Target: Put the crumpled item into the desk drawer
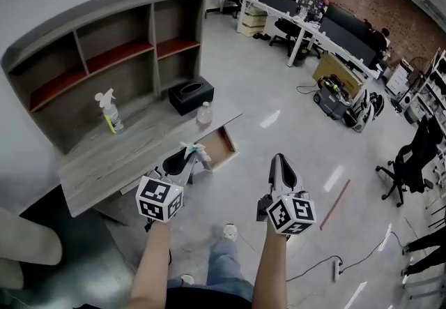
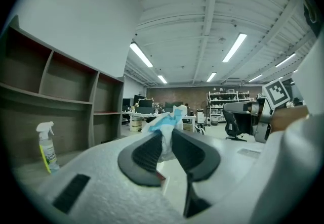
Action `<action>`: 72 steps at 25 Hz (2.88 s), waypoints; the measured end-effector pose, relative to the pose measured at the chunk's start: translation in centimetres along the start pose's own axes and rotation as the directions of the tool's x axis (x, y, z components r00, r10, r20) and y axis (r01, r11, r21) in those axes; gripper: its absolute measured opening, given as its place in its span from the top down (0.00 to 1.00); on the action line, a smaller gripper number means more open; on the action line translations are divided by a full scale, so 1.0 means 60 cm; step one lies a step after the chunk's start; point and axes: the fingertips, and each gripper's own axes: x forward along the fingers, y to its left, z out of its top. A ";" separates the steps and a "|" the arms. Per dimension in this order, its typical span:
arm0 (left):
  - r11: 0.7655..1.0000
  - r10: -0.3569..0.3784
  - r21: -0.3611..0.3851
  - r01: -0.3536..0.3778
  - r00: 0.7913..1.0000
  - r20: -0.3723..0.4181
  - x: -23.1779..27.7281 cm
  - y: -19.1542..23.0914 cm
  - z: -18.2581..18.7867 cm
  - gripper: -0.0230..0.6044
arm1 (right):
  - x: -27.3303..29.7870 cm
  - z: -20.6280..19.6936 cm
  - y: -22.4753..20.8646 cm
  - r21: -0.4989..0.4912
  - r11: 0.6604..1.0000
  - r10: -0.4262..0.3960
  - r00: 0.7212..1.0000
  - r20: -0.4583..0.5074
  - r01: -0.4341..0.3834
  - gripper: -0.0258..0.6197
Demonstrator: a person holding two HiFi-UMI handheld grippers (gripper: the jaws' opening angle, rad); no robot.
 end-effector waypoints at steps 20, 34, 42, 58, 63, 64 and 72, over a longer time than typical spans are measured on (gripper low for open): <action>0.945 0.315 -0.050 -0.322 0.942 -0.117 0.347 0.139 -0.116 0.85 | 0.454 -0.141 -0.190 0.106 0.952 0.303 0.933 -0.193 -0.287 0.94; 0.918 0.273 -0.193 -0.346 0.906 -0.323 0.478 0.141 -0.385 0.85 | 0.519 -0.372 -0.201 0.156 0.947 0.321 0.871 -0.371 -0.282 0.94; 0.866 0.266 -0.244 -0.436 0.816 -0.513 0.554 0.172 -0.602 0.85 | 0.487 -0.520 -0.252 0.194 0.954 0.295 0.831 -0.472 -0.229 0.94; 0.868 0.244 -0.303 -0.394 0.869 -0.430 0.546 0.165 -0.507 0.78 | 0.503 -0.456 -0.246 0.203 0.949 0.307 0.856 -0.415 -0.242 0.94; 0.900 0.288 -0.248 -0.359 0.915 -0.283 0.535 0.188 -0.304 0.91 | 0.534 -0.322 -0.221 0.156 0.948 0.315 0.884 -0.346 -0.277 0.94; 0.905 0.298 -0.232 -0.356 0.921 -0.249 0.533 0.195 -0.260 0.92 | 0.542 -0.291 -0.218 0.143 0.948 0.316 0.891 -0.327 -0.283 0.94; 0.941 0.325 -0.102 -0.322 0.946 0.009 0.508 0.217 0.061 0.96 | 0.582 -0.029 -0.189 0.035 0.947 0.320 0.939 -0.129 -0.318 0.94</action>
